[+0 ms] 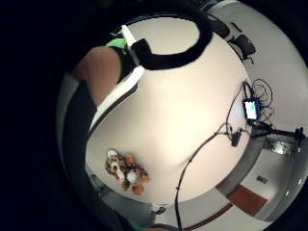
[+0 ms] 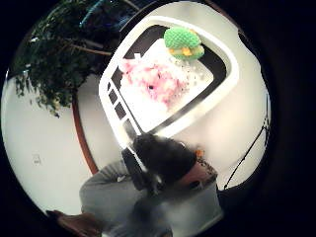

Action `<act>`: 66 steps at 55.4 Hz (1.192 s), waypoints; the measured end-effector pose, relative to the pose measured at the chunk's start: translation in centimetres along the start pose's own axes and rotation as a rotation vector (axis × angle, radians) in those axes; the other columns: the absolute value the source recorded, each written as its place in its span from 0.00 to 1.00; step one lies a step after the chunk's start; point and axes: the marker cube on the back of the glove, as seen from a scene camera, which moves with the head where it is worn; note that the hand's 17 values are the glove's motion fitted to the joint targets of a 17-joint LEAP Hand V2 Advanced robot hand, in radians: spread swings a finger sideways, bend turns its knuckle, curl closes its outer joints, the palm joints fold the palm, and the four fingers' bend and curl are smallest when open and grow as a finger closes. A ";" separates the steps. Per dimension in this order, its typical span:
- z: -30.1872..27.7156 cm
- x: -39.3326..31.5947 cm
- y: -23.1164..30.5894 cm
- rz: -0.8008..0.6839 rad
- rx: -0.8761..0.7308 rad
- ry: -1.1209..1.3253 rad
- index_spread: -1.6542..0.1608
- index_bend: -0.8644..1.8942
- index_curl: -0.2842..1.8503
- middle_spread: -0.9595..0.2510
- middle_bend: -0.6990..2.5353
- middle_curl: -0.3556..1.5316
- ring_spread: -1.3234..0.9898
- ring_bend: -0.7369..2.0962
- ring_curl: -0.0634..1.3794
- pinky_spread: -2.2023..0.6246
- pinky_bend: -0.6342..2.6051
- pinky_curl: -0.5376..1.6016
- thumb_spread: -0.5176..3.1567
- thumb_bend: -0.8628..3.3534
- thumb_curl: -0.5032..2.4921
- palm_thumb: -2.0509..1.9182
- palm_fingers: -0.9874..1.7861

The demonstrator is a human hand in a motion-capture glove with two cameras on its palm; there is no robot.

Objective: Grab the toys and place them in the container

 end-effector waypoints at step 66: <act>20.2 -0.8 14.5 -0.127 0.173 0.117 0.70 0.35 0.20 0.65 0.36 0.38 0.47 0.62 0.30 0.70 0.57 0.42 0.51 0.22 0.26 0.55 0.56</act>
